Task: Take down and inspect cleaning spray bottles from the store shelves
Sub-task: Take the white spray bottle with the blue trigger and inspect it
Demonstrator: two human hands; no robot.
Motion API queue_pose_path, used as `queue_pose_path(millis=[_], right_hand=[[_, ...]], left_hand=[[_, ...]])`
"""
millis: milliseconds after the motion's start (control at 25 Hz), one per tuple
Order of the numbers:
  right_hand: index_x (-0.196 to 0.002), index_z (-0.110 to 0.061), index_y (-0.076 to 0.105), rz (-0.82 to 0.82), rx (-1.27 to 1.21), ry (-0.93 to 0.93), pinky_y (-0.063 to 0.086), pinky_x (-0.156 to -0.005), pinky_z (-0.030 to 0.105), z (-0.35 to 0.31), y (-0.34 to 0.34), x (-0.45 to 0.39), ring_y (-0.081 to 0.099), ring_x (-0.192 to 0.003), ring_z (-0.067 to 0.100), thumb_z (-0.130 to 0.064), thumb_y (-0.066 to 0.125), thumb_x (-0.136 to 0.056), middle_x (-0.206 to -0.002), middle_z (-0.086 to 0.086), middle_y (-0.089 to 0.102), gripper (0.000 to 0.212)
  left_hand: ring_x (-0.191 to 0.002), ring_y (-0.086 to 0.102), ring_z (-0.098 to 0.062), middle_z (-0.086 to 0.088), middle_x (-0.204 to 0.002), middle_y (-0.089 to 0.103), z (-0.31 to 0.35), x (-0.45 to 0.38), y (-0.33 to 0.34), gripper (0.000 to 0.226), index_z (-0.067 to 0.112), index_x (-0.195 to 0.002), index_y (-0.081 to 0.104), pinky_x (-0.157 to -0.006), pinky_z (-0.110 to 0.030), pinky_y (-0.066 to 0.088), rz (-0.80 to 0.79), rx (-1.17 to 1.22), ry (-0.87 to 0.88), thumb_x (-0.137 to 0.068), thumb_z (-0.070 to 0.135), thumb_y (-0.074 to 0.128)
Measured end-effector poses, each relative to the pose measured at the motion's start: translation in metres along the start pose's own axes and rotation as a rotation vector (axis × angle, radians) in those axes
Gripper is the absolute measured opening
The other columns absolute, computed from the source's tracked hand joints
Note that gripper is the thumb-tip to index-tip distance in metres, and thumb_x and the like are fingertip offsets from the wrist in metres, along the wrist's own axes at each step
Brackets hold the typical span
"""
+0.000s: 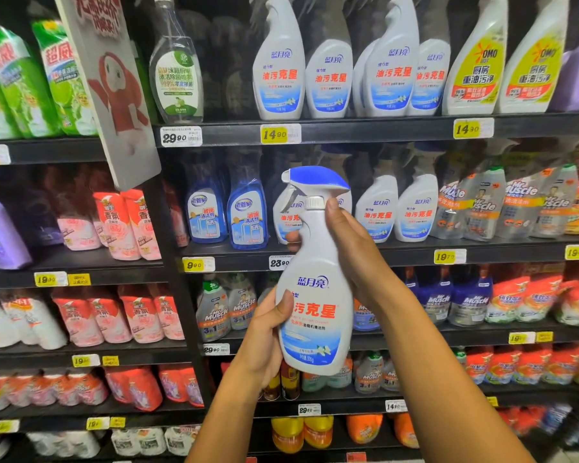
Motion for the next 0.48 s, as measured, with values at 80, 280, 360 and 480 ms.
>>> queue_pose_path(millis=[80, 280, 360, 480], right_hand=[[-0.131, -0.013, 0.055, -0.057, -0.132, 0.076, 0.059, -0.083, 0.042, 0.007, 0.006, 0.001, 0.073, -0.095, 0.029, -0.055, 0.041, -0.099, -0.104, 0.014, 0.075, 0.054], [-0.121, -0.005, 0.06, -0.097, -0.345, 0.127, 0.055, -0.076, 0.037, 0.01, 0.014, 0.004, 0.067, -0.08, 0.027, -0.052, 0.041, -0.1, -0.094, 0.014, 0.068, 0.054], [-0.113, -0.007, 0.062, -0.093, -0.376, 0.098, 0.054, -0.074, 0.037, 0.006, 0.012, 0.005, 0.064, -0.078, 0.026, -0.051, 0.042, -0.099, -0.092, 0.013, 0.067, 0.05], [-0.108, -0.01, 0.066, 0.031, -0.294, 0.024, 0.056, -0.071, 0.037, -0.003, 0.002, 0.003, 0.067, -0.077, 0.024, -0.05, 0.045, -0.099, -0.09, 0.011, 0.07, 0.046]], left_hand=[[-0.099, 0.072, -0.031, -0.015, -0.111, 0.073, -0.006, 0.0, -0.003, 0.039, 0.008, -0.117, 0.063, -0.073, -0.037, 0.061, -0.002, 0.03, -0.008, -0.085, 0.029, 0.059], [-0.097, 0.072, -0.028, -0.011, -0.109, 0.074, -0.004, 0.0, -0.002, 0.027, 0.021, -0.102, 0.076, -0.072, -0.034, 0.06, -0.019, -0.022, 0.035, -0.083, 0.035, 0.063], [-0.1, 0.072, -0.028, -0.011, -0.113, 0.073, -0.001, 0.001, -0.003, 0.033, 0.023, -0.107, 0.071, -0.073, -0.033, 0.059, 0.021, -0.084, 0.085, -0.082, 0.042, 0.064], [-0.101, 0.072, -0.02, -0.002, -0.111, 0.073, -0.001, 0.005, -0.009, 0.047, 0.028, -0.115, 0.062, -0.071, -0.025, 0.058, 0.14, -0.259, 0.168, -0.08, 0.06, 0.064]])
Point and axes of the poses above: each hand's wrist, its own x-axis away from the middle knuckle, its own y-axis out of the palm, z = x × y, the point moved 10 cm from there along -x, towards the middle knuckle
